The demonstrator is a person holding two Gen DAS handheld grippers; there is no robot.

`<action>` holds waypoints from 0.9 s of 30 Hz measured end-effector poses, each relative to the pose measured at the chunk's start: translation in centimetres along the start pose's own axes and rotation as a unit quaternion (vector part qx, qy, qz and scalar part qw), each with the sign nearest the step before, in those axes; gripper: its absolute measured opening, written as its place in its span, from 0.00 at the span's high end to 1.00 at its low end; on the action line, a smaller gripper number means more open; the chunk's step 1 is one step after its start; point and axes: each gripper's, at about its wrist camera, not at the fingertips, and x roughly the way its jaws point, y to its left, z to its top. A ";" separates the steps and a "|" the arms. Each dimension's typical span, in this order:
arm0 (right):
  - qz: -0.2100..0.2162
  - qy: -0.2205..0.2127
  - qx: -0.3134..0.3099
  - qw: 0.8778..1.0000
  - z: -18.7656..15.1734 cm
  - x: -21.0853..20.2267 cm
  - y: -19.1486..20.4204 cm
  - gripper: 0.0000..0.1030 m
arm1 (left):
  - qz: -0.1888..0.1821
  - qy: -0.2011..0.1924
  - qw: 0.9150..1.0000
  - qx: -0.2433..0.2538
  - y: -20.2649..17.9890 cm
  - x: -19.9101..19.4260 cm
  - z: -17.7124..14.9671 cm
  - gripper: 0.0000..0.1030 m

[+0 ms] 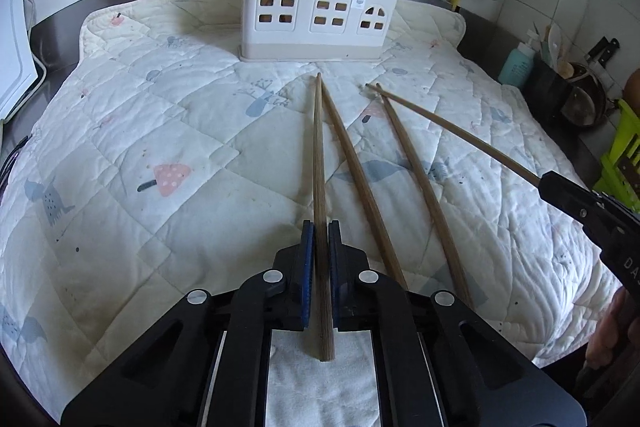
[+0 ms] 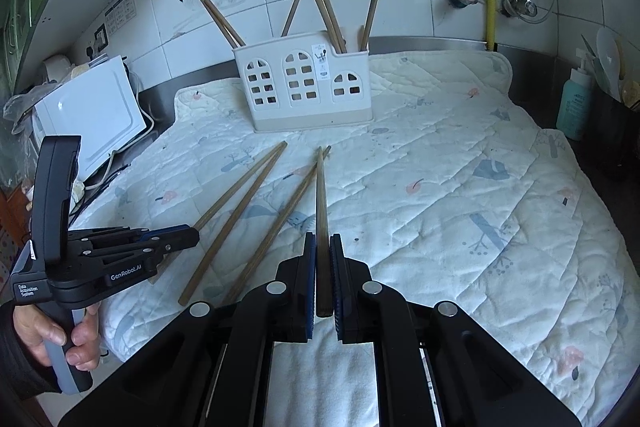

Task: Organize utensils
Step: 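Lift both chopsticks and carry both tools over the white holder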

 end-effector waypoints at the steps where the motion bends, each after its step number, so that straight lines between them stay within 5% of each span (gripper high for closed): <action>1: -0.001 -0.004 -0.003 1.000 0.3 -0.3 0.1 0.93 | 0.000 -0.004 1.000 0.007 -0.1 -0.3 0.1 0.95; 14: 0.010 -0.062 -0.029 0.998 7.8 -3.1 0.8 0.93 | -0.020 -0.084 0.996 0.035 0.4 -4.0 2.6 0.95; 27: 0.017 -0.080 -0.041 0.996 18.8 -2.9 -0.8 0.93 | -0.019 -0.100 0.993 0.060 0.6 -5.2 7.3 0.95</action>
